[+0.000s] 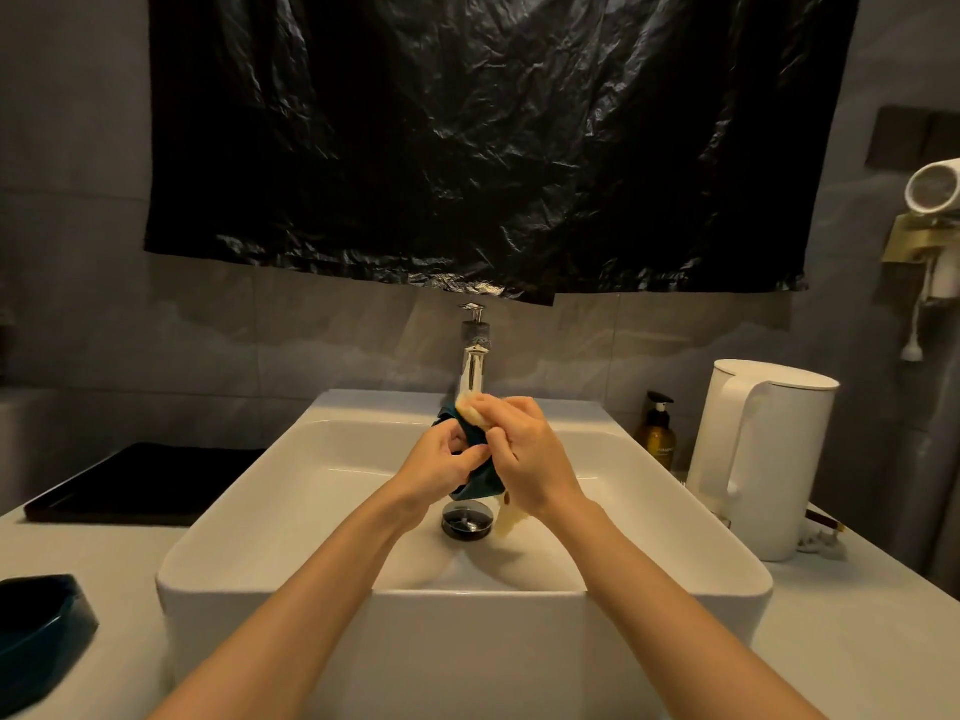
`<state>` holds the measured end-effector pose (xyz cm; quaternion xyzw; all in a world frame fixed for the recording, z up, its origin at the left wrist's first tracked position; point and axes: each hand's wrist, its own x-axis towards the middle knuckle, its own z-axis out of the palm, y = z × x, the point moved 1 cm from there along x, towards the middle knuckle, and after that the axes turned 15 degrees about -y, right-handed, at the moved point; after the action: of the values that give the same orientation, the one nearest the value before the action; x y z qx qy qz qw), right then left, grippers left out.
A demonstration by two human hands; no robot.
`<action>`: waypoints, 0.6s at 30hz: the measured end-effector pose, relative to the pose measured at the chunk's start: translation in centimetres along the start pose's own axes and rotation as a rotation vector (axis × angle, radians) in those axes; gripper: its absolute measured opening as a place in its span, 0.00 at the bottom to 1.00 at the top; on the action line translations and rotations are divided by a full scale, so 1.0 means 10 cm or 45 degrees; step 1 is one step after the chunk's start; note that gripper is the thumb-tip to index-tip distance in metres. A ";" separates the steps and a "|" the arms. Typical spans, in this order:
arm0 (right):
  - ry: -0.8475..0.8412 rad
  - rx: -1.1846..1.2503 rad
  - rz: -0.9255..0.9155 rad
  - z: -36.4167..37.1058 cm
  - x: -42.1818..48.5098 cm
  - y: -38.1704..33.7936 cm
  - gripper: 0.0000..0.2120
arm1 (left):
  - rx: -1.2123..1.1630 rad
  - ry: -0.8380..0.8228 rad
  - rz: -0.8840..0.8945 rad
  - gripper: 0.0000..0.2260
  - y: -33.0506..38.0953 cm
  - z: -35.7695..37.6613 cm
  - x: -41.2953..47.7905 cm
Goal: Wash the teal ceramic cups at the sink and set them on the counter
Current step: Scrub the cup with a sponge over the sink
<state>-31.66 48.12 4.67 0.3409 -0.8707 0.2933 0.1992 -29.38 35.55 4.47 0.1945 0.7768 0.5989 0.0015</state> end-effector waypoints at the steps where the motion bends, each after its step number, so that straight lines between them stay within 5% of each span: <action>1: -0.003 -0.042 -0.054 -0.01 -0.02 -0.01 0.21 | -0.002 -0.005 0.018 0.09 0.01 0.00 -0.01; 5: -0.029 -0.131 -0.077 -0.01 0.02 0.03 0.25 | 0.040 -0.033 0.060 0.12 0.02 0.00 -0.04; 10: -0.034 -0.043 0.102 -0.01 0.05 0.06 0.18 | 0.092 -0.077 -0.019 0.08 0.00 0.04 -0.04; 15: -0.069 -0.111 -0.092 0.00 0.02 0.06 0.27 | 0.034 -0.062 0.092 0.13 0.04 0.02 -0.07; 18: -0.033 0.136 -0.047 0.02 0.08 0.06 0.21 | 0.041 -0.111 0.128 0.09 0.06 0.05 -0.08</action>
<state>-32.67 47.96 4.71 0.3708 -0.8499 0.3312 0.1746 -28.33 35.84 4.67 0.2592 0.7749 0.5765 0.0020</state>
